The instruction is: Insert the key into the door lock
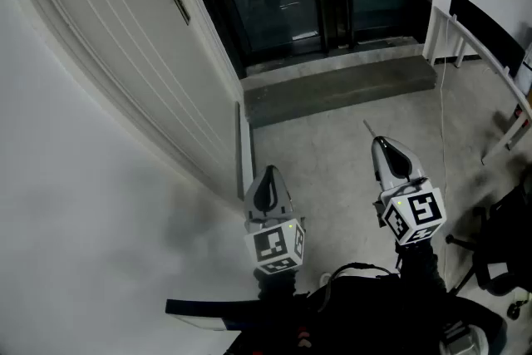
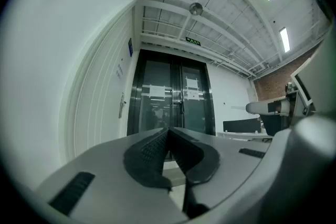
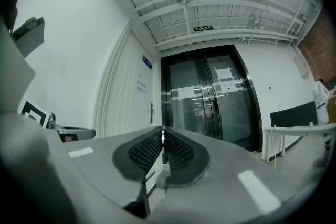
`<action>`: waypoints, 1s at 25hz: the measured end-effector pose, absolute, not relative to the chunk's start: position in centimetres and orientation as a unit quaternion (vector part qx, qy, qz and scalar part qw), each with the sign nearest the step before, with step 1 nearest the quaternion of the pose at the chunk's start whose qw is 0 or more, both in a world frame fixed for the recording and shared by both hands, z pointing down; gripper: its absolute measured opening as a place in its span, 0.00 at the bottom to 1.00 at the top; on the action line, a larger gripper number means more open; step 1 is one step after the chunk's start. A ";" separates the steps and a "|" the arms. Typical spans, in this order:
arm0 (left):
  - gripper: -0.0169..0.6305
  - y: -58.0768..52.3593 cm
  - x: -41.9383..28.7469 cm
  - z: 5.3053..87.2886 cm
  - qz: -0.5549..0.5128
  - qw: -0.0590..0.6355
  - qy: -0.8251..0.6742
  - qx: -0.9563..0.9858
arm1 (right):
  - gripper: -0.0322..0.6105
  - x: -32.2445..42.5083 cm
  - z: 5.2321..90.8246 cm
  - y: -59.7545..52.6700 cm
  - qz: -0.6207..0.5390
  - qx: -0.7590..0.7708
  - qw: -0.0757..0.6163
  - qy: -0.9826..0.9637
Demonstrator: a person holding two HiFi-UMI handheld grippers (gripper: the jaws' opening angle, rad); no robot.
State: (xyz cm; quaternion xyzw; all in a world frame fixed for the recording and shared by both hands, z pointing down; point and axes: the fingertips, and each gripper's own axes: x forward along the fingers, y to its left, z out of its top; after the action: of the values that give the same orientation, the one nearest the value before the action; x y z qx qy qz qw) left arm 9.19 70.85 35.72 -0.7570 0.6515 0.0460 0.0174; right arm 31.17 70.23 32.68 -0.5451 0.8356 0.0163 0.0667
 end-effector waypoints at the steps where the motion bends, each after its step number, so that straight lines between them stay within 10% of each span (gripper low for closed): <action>1: 0.03 70.9 9.2 35.8 0.045 0.017 0.650 -0.758 | 0.07 31.1 32.7 70.2 0.016 -0.545 0.067 0.835; 25: 0.03 71.3 6.3 37.9 0.037 -0.005 0.647 -0.761 | 0.07 29.1 33.0 70.7 0.022 -0.560 0.063 0.826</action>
State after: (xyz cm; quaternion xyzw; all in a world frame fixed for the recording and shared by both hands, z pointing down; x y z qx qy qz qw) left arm 6.29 71.34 37.91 -0.7614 0.6472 0.0367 -0.0053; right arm 29.08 70.72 32.99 -0.5599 0.8259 0.0225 0.0631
